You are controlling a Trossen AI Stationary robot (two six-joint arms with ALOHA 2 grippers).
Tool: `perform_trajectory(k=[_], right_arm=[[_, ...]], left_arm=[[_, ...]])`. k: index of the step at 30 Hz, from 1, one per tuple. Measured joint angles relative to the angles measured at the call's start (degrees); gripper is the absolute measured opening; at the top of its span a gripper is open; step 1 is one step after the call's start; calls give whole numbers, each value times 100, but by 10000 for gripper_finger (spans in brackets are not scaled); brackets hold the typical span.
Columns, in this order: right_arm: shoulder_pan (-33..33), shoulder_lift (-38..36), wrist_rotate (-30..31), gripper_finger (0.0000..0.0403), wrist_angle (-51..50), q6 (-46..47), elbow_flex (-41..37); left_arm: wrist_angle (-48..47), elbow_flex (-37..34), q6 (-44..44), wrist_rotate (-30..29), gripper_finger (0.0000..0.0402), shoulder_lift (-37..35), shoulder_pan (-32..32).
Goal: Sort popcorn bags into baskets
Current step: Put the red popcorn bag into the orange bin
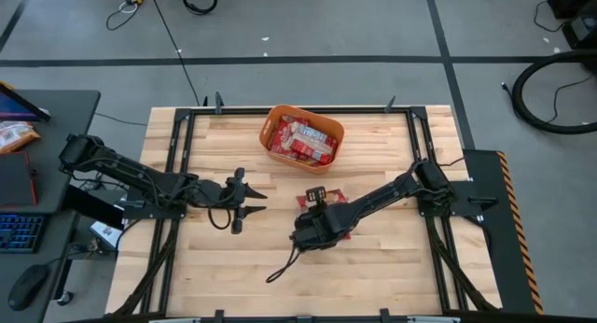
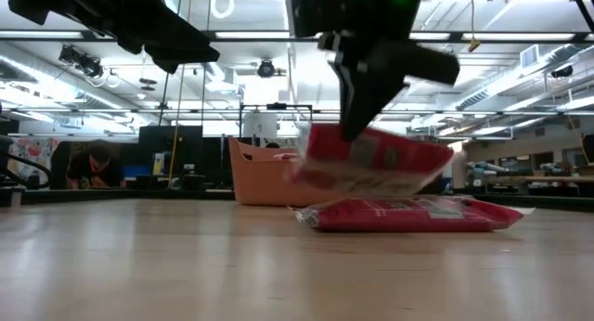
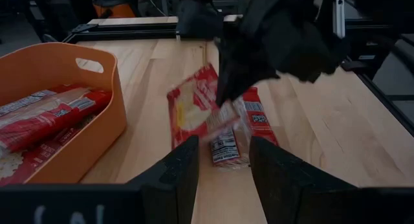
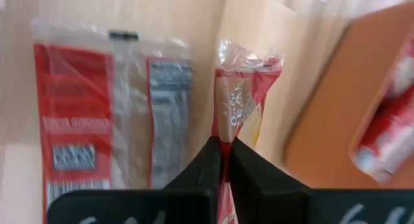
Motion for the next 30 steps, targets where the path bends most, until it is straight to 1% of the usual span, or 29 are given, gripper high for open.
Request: perform_trajectory(k=[3, 7, 9, 14, 19, 23, 26, 30], right_arm=[[3, -1, 156, 15, -563, 7, 335], [-91, -1, 864, 18, -1377, 4, 865], [-203, 0, 1156, 23, -1610, -36, 1185], [-579, -3, 1424, 25, -1735, -412, 1910], [-1267, -5, 1661, 26, -1592, -817, 2160], [-1836, -5, 1579, 27, -1322, -1327, 2160], [-2151, -54, 1006, 25, -1152, -1650, 2158], [-2649, -108, 781, 23, -407, -1919, 2160]], left_arm=[[0, 0, -3, 1, 141, 0, 0], [0, 0, -3, 1, 141, 0, 0], [-2, 0, -3, 1, 141, 0, 0], [-1, 0, -3, 1, 141, 0, 0], [-2, 0, -6, 1, 141, 0, 0], [-4, 0, -6, -1, 141, 0, 0], [-73, 0, -4, -1, 141, 0, 0], [-136, 0, 108, -1, 141, 0, -2]])
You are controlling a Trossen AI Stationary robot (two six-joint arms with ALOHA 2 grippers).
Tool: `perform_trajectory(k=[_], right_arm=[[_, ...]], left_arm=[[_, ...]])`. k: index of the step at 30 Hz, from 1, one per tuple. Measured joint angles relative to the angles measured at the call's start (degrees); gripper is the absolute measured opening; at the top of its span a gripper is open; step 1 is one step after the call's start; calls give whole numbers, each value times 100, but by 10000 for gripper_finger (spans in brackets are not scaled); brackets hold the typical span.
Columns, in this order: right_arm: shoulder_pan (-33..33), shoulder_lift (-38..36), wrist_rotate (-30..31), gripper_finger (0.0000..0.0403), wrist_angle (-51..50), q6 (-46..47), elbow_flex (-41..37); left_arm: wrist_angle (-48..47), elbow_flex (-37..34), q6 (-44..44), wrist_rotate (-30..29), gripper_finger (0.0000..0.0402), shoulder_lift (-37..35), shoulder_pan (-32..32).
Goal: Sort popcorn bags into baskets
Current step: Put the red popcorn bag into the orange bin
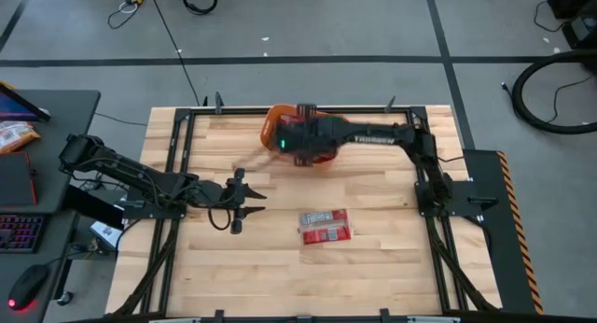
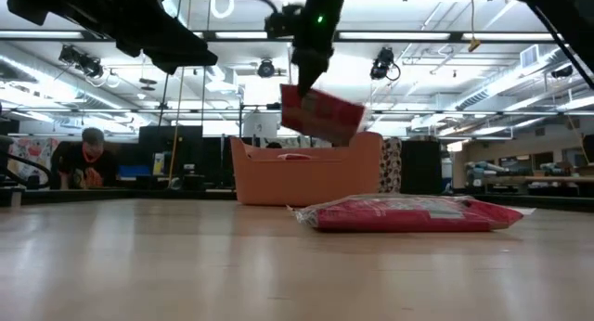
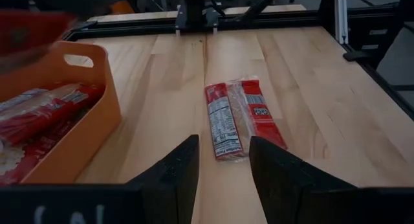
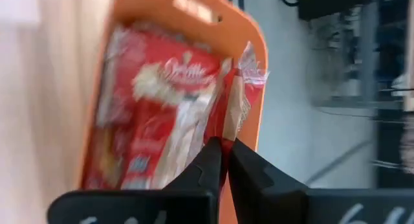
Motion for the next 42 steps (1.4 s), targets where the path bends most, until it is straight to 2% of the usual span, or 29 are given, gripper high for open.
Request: perform_trajectory(k=[4, 10, 14, 19, 28, 32, 42], right_arm=[[-552, 0, -991, 41, 749, -148, -83], [-972, -2, -2077, 112, 334, 784, -83], [-743, -4, -2579, 144, -85, 1219, -84], [-68, -4, -3267, 149, -30, 1187, -200], [1420, -4, -3177, 147, 65, 1653, -1021], [1934, -2, -3141, 147, 449, 1964, -1499], [2407, 0, -2691, 149, 1845, 2175, -2726]], left_arm=[[2, 0, 0, 0, 141, 0, -2], [-44, 0, -137, 0, 141, 0, -1], [-44, 0, -115, 0, 141, 0, 2], [-44, 0, -232, 1, 141, 0, 2], [-311, -2, -457, 5, 141, 2, -7], [-316, -2, -463, 2, 141, 2, -4], [-295, -2, -462, 0, 141, 2, -4]])
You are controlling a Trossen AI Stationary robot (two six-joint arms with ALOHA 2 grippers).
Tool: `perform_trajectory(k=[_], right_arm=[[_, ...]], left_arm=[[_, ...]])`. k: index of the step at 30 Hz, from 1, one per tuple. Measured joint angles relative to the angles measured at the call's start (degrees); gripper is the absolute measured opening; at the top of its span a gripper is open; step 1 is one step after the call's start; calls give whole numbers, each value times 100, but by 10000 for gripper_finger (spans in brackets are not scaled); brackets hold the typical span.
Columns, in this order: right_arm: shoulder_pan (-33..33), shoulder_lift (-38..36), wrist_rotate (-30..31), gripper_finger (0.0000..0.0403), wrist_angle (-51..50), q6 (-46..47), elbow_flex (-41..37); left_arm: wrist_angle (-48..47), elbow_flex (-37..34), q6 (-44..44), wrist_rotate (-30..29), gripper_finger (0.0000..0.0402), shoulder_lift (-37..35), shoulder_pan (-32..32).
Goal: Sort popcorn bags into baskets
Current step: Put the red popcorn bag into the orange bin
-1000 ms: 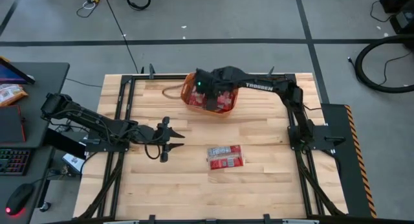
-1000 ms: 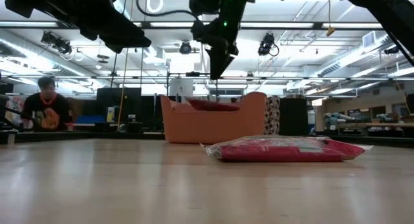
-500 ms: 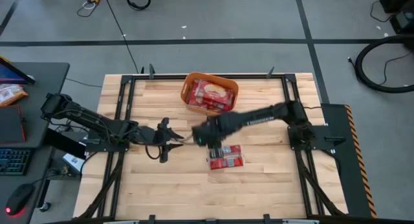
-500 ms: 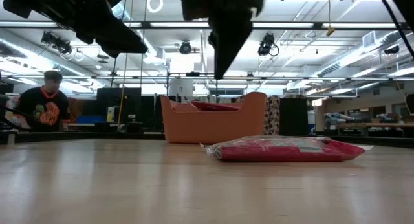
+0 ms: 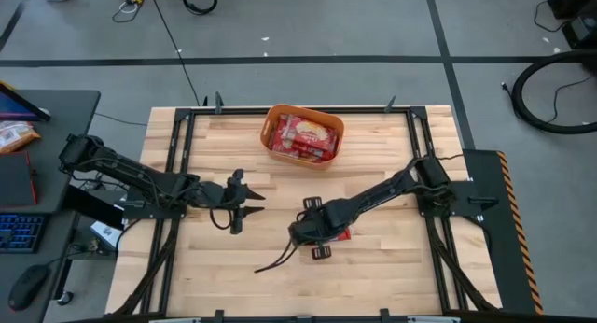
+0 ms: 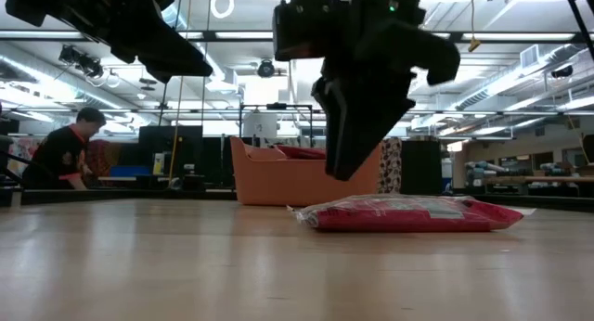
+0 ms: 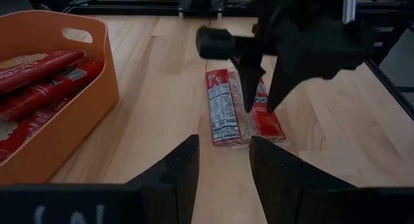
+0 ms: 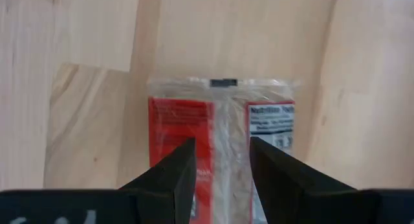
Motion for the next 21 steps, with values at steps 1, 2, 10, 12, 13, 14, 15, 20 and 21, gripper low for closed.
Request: perform_trajectory(k=[1, 2, 10, 12, 13, 14, 15, 20, 21], right_arm=[[2, 0, 9, 149, 102, 0, -76], [2, 0, 19, 149, 228, 4, -152], [-151, 7, -60, 161, 1571, -116, -721], [-172, 7, -70, 167, 1704, -138, -839], [-175, 7, -75, 170, 1708, -123, -900], [-177, 7, -74, 173, 1685, -93, -962], [-177, 7, -74, 175, 1667, -76, -1020], [-175, -26, -145, 166, 1732, -63, -1198], [-175, -28, -139, 158, 1732, -53, -1223]], left_arm=[[2, 0, 5, 0, 141, 0, 0], [2, 0, 20, 0, 141, 0, 0], [3, 0, 36, 0, 141, 0, 0], [3, 0, 39, 0, 141, 0, 0], [2, 0, 41, 0, 141, 0, 1], [2, 0, 43, 0, 141, 0, 0], [2, 0, 45, 0, 141, 0, 0], [2, 0, 45, 1, 141, 0, 0], [2, 0, 45, 0, 141, 0, 0]])
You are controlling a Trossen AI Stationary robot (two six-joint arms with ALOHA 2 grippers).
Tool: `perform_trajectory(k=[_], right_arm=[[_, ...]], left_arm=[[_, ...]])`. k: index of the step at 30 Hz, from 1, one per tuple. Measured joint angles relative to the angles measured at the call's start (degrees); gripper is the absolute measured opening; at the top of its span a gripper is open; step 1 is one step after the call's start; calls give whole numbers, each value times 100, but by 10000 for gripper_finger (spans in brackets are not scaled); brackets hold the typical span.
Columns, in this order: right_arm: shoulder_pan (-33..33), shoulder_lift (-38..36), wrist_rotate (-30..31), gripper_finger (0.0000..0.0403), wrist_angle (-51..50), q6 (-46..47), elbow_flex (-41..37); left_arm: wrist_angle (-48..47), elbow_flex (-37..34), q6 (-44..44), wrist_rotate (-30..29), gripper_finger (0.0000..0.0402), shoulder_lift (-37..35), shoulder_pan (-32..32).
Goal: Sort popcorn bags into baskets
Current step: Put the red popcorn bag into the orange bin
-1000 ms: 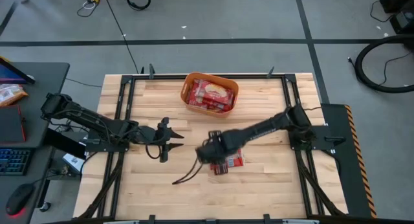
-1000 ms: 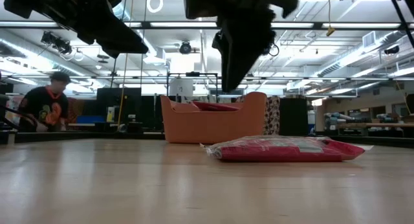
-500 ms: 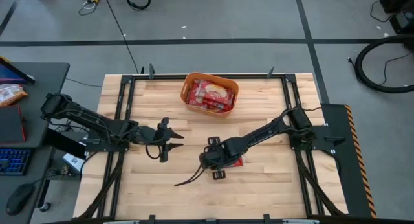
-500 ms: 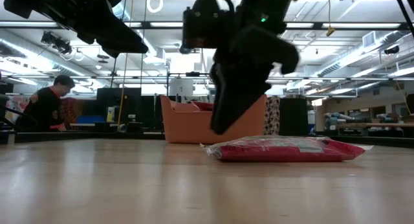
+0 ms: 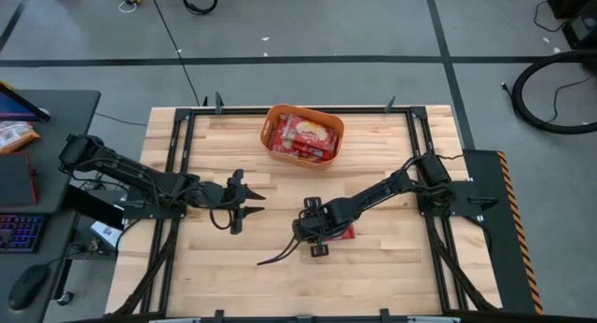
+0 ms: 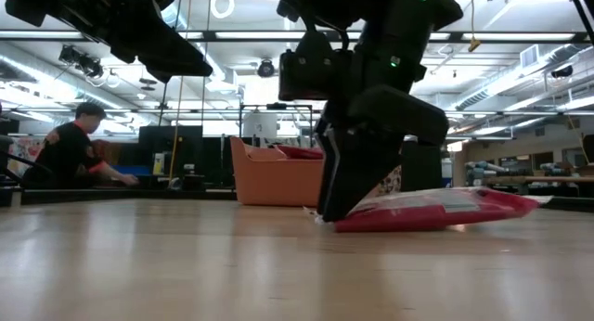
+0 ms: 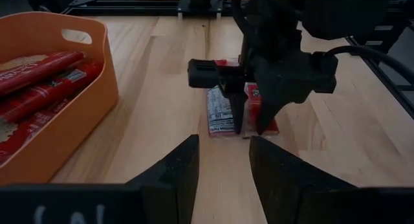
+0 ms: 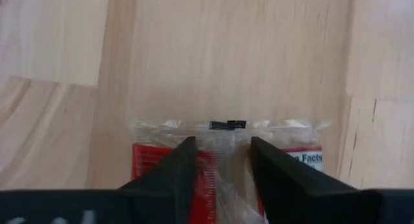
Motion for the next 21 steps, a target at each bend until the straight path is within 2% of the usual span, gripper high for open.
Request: perform_trajectory(k=[3, 8, 9, 15, 21], right_arm=[[0, -2, 0, 116, -38, -2, -13], [1, 4, -16, 19, -66, -5, -19], [4, 7, -26, 10, -61, -7, -19], [4, 36, -51, 8, -385, -102, 272], [11, -13, 302, 5, -1191, -334, 1014]], left_arm=[[0, 0, 0, 2, 141, 0, 0], [0, 0, 0, 1, 141, 0, 0], [-1, 0, 0, 1, 141, 0, 0], [-2, 0, 0, 1, 141, 0, 0], [-15, 0, 0, 0, 141, 0, 0]])
